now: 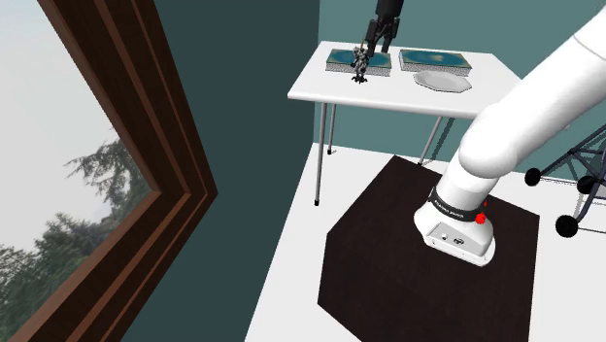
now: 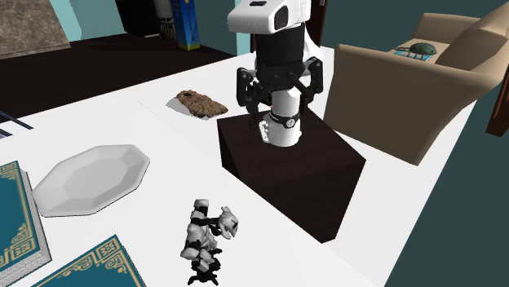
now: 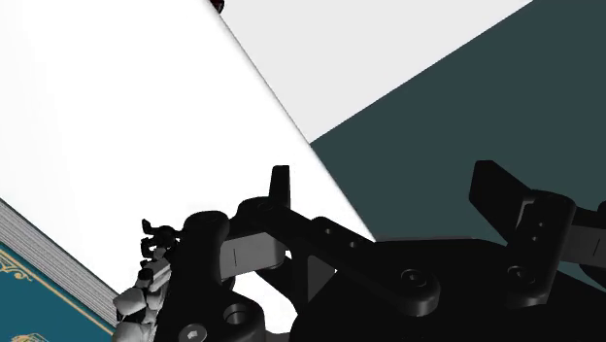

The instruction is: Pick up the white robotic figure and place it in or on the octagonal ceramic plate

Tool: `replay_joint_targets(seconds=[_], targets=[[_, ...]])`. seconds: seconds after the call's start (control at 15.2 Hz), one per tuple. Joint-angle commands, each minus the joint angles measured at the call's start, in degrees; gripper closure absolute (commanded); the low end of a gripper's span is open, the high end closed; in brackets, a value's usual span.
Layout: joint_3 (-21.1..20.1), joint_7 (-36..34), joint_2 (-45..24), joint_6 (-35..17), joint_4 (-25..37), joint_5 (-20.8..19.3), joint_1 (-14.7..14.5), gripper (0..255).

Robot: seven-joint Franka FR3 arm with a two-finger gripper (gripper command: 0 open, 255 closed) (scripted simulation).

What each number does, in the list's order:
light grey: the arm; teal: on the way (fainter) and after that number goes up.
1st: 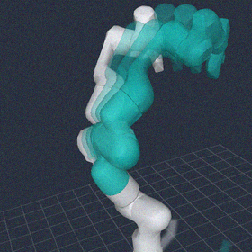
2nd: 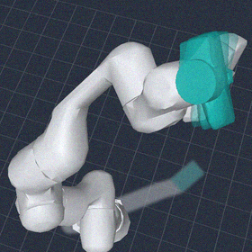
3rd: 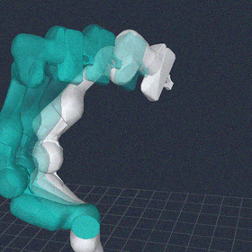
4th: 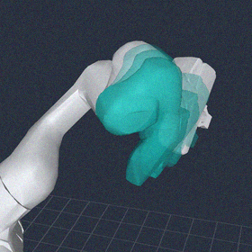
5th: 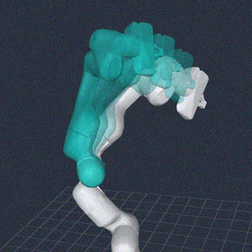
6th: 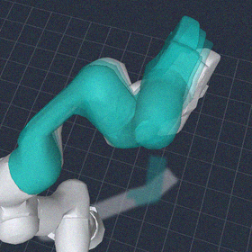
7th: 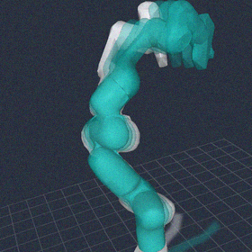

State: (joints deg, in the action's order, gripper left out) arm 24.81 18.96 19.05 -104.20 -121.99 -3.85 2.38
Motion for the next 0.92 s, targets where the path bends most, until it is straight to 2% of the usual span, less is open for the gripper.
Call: replay_joint_targets(seconds=[0.0,0.46,0.86], targets=[[2.13,3.20,-4.45,-1.47,3.27,1.39,-0.18,0],[7.98,15.00,-19.99,-3.92,15.57,9.57,1.34,0],[9.35,24.27,-35.00,-2.21,30.11,19.20,6.85,0]])
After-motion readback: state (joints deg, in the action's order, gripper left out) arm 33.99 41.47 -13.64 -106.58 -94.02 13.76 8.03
